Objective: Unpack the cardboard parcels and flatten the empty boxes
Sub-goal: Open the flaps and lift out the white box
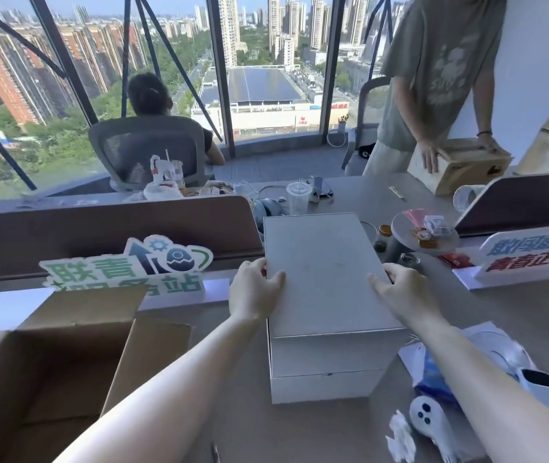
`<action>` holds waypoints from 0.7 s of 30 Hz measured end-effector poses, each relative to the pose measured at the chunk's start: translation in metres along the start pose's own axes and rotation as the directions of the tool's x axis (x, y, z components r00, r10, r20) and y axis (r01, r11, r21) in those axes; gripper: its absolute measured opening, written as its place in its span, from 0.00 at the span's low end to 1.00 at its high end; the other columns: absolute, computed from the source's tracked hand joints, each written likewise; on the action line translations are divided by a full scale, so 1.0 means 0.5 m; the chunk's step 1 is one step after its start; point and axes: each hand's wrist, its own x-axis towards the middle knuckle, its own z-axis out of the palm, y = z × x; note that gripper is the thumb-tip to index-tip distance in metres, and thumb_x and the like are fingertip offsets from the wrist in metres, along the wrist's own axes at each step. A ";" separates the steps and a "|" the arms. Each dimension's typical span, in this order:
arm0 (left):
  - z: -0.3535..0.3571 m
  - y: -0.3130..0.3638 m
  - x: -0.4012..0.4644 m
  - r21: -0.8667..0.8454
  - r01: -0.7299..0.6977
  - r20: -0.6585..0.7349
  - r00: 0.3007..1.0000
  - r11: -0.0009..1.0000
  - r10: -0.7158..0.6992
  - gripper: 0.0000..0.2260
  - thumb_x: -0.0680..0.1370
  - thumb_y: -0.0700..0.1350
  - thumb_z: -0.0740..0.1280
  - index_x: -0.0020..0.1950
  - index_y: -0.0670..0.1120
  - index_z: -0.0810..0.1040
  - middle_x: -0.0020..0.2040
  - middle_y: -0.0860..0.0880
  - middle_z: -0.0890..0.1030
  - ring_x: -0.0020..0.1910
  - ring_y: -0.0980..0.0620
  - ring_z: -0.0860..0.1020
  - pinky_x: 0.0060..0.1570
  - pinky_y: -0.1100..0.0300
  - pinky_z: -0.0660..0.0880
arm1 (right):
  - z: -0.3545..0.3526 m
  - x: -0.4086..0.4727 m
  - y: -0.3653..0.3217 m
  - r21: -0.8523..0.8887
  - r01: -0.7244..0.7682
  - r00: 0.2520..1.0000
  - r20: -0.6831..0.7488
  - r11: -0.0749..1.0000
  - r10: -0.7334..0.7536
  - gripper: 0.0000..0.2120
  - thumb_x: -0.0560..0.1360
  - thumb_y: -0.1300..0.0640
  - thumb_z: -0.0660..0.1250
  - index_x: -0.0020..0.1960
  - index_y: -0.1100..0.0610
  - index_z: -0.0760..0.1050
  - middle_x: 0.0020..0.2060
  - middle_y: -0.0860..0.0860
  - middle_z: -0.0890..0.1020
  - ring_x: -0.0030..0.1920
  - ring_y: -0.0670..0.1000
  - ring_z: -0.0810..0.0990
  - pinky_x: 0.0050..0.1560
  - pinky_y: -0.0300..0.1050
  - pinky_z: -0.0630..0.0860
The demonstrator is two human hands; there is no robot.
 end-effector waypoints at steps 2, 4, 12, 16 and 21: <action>0.002 -0.012 0.003 -0.016 -0.013 0.021 1.000 1.000 0.014 0.10 0.76 0.52 0.66 0.54 0.51 0.81 0.50 0.50 0.77 0.50 0.48 0.78 0.52 0.52 0.75 | 0.001 -0.001 0.002 -0.056 -0.011 0.999 0.029 0.998 0.013 0.12 0.78 0.47 0.64 0.43 0.54 0.76 0.33 0.50 0.80 0.42 0.56 0.78 0.39 0.46 0.72; -0.002 -0.032 -0.002 -0.073 -0.022 0.036 0.999 0.997 0.024 0.14 0.77 0.51 0.67 0.62 0.50 0.79 0.54 0.49 0.79 0.54 0.49 0.77 0.57 0.53 0.74 | 0.006 -0.011 -0.003 -0.134 0.033 0.999 0.006 0.990 -0.032 0.10 0.78 0.47 0.64 0.52 0.52 0.78 0.44 0.52 0.84 0.49 0.58 0.79 0.46 0.48 0.76; -0.138 -0.203 -0.095 -0.003 -0.039 0.043 0.998 0.999 0.039 0.10 0.77 0.47 0.68 0.57 0.49 0.83 0.52 0.52 0.83 0.52 0.53 0.80 0.56 0.59 0.74 | 0.144 -0.188 -0.179 0.012 0.594 0.798 -0.135 0.805 -0.587 0.15 0.76 0.57 0.68 0.62 0.57 0.79 0.61 0.51 0.82 0.61 0.54 0.80 0.58 0.51 0.79; -0.270 -0.322 -0.146 0.086 -0.044 -0.008 0.999 0.995 0.045 0.08 0.76 0.46 0.68 0.54 0.51 0.84 0.50 0.54 0.83 0.47 0.56 0.81 0.52 0.61 0.75 | 0.293 -0.304 -0.256 0.095 0.687 0.721 0.028 0.720 -0.692 0.16 0.74 0.53 0.65 0.59 0.54 0.81 0.60 0.46 0.82 0.60 0.49 0.80 0.57 0.46 0.79; -0.457 -0.518 -0.218 0.199 -0.087 -0.008 0.996 0.976 0.091 0.07 0.76 0.45 0.69 0.52 0.50 0.84 0.46 0.55 0.82 0.43 0.58 0.79 0.53 0.60 0.75 | 0.466 -0.438 -0.316 0.093 0.697 0.686 0.202 0.711 -0.699 0.16 0.75 0.52 0.65 0.61 0.50 0.81 0.62 0.43 0.80 0.64 0.43 0.75 0.58 0.43 0.77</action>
